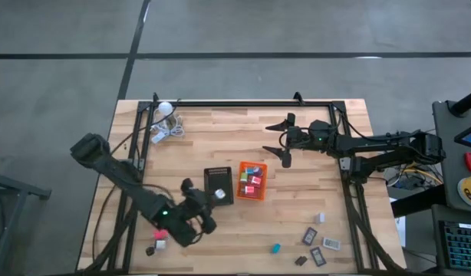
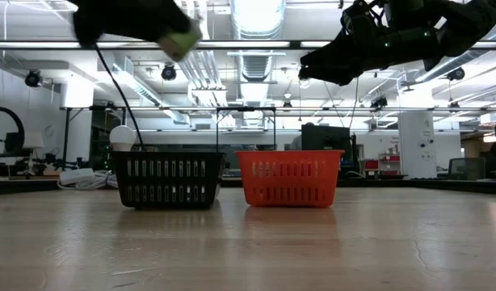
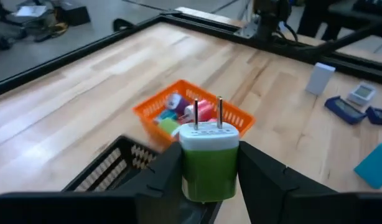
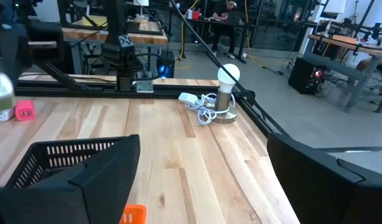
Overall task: Pick & Place Office items
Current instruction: Put the green charger adapter into the orange bin
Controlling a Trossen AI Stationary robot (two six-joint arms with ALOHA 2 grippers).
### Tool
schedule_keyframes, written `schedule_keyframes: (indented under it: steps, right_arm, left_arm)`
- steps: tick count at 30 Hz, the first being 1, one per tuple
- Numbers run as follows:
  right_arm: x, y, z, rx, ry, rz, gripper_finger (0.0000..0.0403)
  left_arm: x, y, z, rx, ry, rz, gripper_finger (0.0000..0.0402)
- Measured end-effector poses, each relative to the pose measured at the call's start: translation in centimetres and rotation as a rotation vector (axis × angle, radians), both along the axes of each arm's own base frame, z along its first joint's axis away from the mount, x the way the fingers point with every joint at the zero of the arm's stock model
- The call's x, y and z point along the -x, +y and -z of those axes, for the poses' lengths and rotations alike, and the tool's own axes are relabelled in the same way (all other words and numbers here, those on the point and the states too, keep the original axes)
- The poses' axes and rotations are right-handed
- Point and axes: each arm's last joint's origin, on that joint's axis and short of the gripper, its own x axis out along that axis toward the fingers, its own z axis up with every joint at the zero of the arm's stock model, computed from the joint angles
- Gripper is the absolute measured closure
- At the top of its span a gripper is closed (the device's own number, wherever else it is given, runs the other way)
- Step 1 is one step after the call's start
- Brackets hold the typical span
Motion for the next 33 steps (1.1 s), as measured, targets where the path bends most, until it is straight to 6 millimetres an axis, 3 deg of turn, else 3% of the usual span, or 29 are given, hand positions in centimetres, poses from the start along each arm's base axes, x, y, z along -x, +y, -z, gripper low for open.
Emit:
schedule_keyframes:
  steps: [15, 24, 33]
  right_arm:
    - [0.0, 0.0, 0.0, 0.000, -0.001, 0.000, 0.0053]
    - [0.0, 0.0, 0.0, 0.000, -0.001, 0.000, 0.0062]
    - [0.0, 0.0, 0.0, 0.000, -0.001, 0.000, 0.0053]
  left_arm:
    - [-7.9, 5.0, 3.2, -0.031, 0.066, 0.216, 0.0269]
    - [-9.9, 9.8, 3.8, -0.036, 0.093, 0.184, 0.0268]
    - [-11.1, 15.1, 4.6, 0.082, 0.138, 0.277, 0.0268]
